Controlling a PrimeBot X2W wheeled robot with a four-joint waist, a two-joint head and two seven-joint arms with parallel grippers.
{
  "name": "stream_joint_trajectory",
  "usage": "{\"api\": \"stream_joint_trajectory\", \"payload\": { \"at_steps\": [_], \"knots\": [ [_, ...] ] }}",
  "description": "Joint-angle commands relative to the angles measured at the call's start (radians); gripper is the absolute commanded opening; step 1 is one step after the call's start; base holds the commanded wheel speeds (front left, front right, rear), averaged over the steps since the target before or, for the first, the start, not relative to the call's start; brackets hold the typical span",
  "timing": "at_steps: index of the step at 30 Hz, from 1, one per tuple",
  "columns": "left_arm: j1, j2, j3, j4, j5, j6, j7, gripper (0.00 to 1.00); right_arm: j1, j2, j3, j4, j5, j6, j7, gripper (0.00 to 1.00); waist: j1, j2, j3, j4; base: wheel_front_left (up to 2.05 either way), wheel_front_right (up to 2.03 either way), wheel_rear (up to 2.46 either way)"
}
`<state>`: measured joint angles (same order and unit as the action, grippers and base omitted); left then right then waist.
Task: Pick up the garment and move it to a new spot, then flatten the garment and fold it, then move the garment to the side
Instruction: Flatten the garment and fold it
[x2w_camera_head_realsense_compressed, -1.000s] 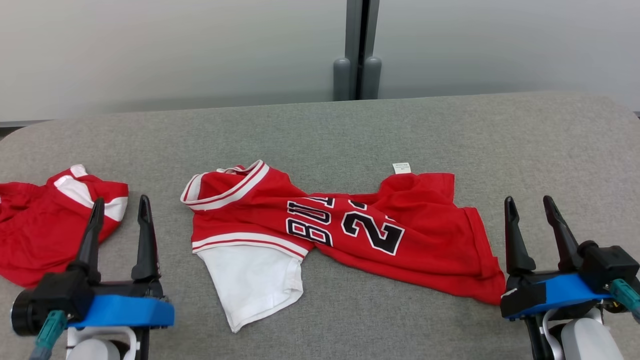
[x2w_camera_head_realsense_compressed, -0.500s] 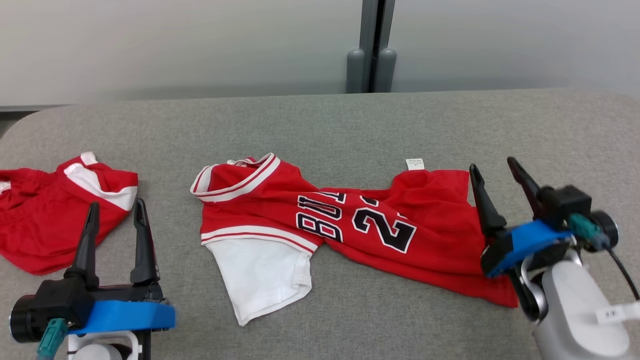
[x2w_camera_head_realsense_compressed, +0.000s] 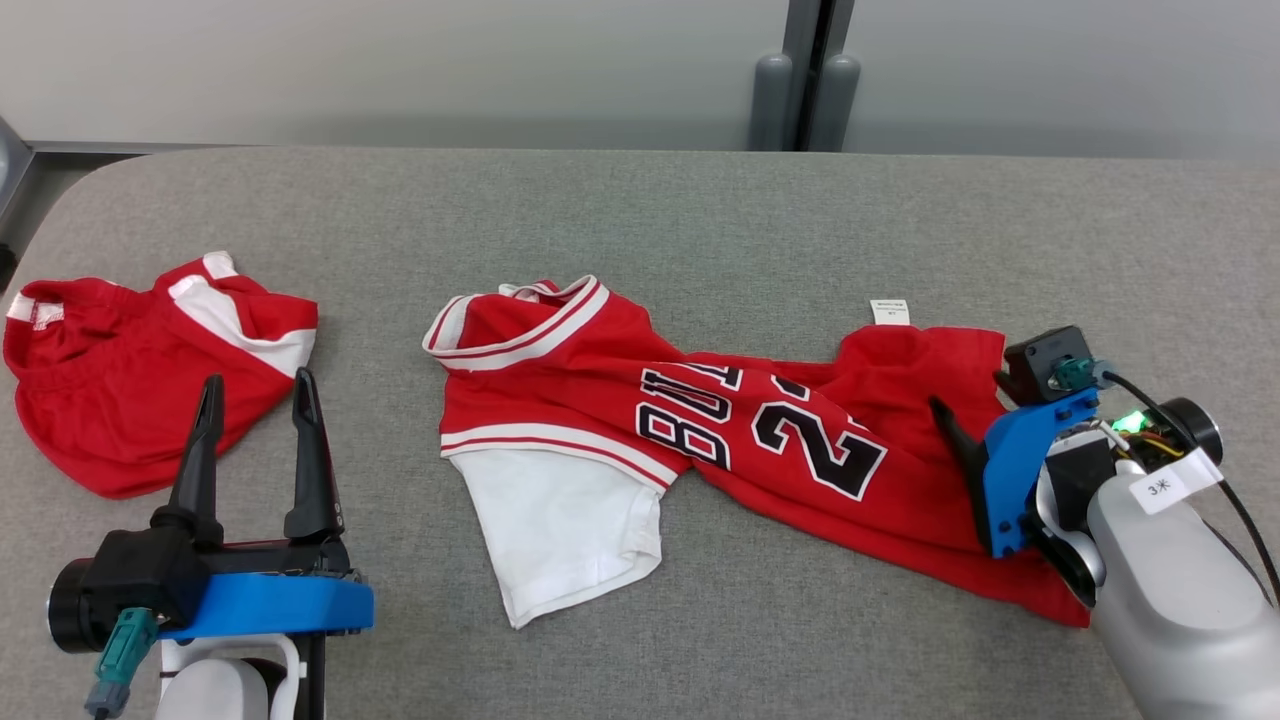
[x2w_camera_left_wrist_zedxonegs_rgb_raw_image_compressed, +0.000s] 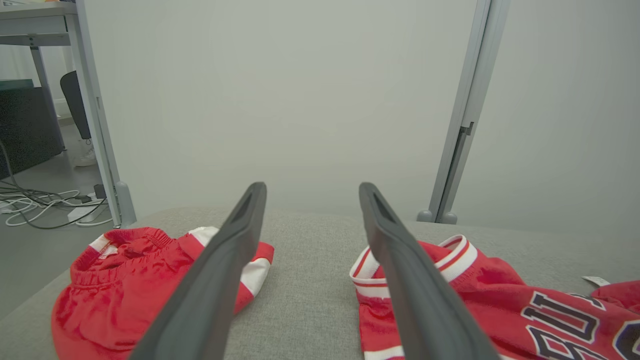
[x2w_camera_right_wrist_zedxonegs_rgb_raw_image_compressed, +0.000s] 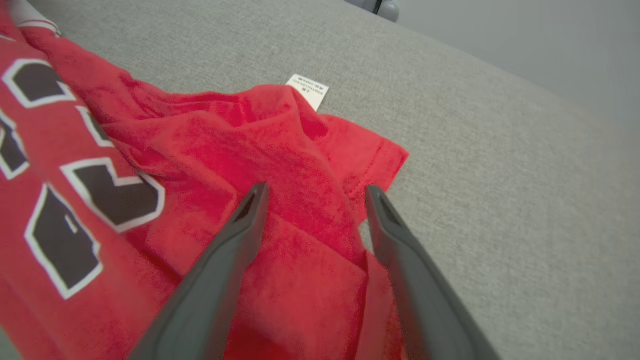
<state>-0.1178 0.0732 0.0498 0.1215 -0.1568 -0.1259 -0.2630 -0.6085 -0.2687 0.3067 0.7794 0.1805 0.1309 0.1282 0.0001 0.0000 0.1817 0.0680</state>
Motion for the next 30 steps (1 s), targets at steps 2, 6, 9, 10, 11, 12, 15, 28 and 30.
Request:
{"api": "stream_joint_trajectory", "payload": {
  "at_steps": [2,6,9,10,11,12,15,28,30],
  "knots": [
    [-0.014,-0.002,-0.005,0.003,0.005,-0.007,-0.002,1.00,-0.023,-0.021,0.035,0.030,0.029,0.000,0.043,1.00,-0.0001,0.0000,0.002,0.008,0.00,0.00,0.00],
    [-0.017,-0.005,-0.013,0.005,-0.002,-0.005,-0.002,1.00,-0.040,-0.042,0.098,0.082,0.078,0.000,0.139,1.00,-0.0001,0.0000,0.003,0.017,0.00,0.00,0.00],
    [-0.017,-0.006,-0.016,0.006,-0.006,-0.005,-0.002,1.00,-0.056,-0.050,0.138,0.091,0.110,0.000,0.157,0.42,-0.0001,0.0000,0.007,0.020,0.00,0.00,0.00],
    [-0.018,-0.006,-0.016,0.006,-0.008,-0.005,-0.002,1.00,-0.065,-0.054,0.146,0.090,0.122,0.000,0.152,0.00,-0.0001,0.0000,0.008,0.020,0.00,0.00,0.00],
    [-0.019,-0.006,-0.016,0.007,-0.008,-0.005,-0.002,1.00,-0.075,-0.060,0.153,0.092,0.132,0.000,0.145,0.00,-0.0001,0.0000,0.010,0.021,0.00,0.00,0.00],
    [-0.021,-0.005,-0.017,0.008,-0.009,-0.006,-0.002,1.00,-0.089,-0.068,0.156,0.091,0.137,0.000,0.132,0.00,-0.0001,0.0000,0.012,0.023,0.00,0.00,0.00],
    [-0.028,-0.001,-0.024,0.010,-0.011,-0.006,-0.002,1.00,-0.130,-0.081,0.156,0.096,0.144,0.000,0.077,0.00,-0.0001,0.0000,0.017,0.028,0.00,0.00,0.00],
    [-0.057,0.006,-0.064,0.021,-0.027,-0.006,-0.002,1.00,-0.350,-0.084,0.041,0.295,0.058,0.000,-0.164,0.00,-0.0001,0.0000,0.053,0.076,0.00,0.00,0.00],
    [-0.059,0.006,-0.068,0.022,-0.028,-0.006,-0.002,1.00,-0.361,-0.064,0.022,0.343,0.043,0.000,-0.193,0.42,-0.0001,0.0000,0.055,0.080,0.00,0.00,0.00]
  ]
}}
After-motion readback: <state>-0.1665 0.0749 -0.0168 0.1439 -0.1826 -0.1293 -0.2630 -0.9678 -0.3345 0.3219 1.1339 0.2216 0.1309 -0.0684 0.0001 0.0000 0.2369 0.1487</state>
